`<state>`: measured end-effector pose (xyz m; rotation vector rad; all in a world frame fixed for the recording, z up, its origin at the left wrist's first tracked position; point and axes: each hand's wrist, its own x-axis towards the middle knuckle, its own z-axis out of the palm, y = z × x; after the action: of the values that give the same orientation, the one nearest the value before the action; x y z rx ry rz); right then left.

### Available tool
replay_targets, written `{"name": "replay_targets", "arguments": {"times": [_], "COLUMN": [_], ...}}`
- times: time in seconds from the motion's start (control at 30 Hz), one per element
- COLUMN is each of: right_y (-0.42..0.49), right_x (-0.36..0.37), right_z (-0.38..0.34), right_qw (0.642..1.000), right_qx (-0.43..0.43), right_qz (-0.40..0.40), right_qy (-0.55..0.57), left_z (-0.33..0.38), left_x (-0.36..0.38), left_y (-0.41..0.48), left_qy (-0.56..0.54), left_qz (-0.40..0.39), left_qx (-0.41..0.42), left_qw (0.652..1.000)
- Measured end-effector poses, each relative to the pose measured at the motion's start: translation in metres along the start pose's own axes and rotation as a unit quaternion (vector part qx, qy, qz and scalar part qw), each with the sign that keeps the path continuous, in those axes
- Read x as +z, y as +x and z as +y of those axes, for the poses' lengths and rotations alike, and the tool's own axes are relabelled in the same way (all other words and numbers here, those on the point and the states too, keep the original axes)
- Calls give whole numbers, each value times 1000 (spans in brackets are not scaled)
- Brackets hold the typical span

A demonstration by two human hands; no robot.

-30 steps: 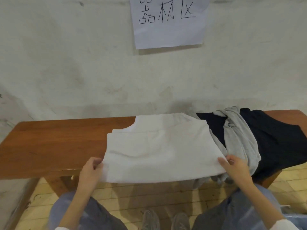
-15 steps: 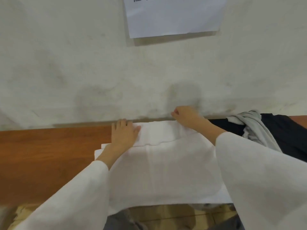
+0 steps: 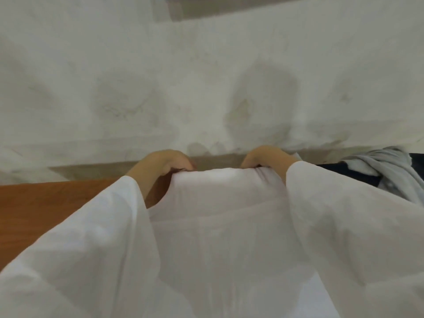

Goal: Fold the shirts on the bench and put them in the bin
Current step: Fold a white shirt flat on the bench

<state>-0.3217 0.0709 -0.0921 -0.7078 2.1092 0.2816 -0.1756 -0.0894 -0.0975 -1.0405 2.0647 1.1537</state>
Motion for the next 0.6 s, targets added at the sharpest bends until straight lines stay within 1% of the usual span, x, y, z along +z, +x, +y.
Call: {"name": "replay_targets", "arguments": {"times": [0.03,0.07,0.1,0.13,0.2,0.23,0.3,0.37,0.43,0.5,0.57,0.6], "right_y": [8,15,19,20,22,22,23,25,25,24,21,20], "right_x": [1,2,1,-1,-7,-11,-19,-29,-40,-56,-71,-79], "right_z": [1,2,2,3,8,11,17,20,20,19,19,20], "right_qw": [1000,998,993,979,919,886,830,784,745,724,728,729], "right_qx": [-8,-13,-22,-26,-18,-25,-45,-66,-88,-99,-88,-80], "right_qz": [-2,7,28,48,56,49,74,159,233,287,318,319], "right_qy": [21,57,110,195,391,460,551,597,619,619,601,600], "left_z": [1,1,1,-1,-1,-1,4,11,19,27,31,32], "left_x": [-1,-2,-4,-6,-9,-11,-15,-20,-29,-42,-58,-65], "left_y": [3,5,6,9,15,17,20,24,29,33,38,39], "left_qy": [-94,-189,-275,-349,-457,-487,-504,-502,-494,-486,-475,-476], "left_qz": [-12,-24,-36,-38,-26,-9,32,91,145,187,218,215], "left_qx": [-1,-1,1,0,1,1,17,35,55,68,49,33], "left_qw": [996,982,961,936,889,873,863,859,856,851,851,852]}}
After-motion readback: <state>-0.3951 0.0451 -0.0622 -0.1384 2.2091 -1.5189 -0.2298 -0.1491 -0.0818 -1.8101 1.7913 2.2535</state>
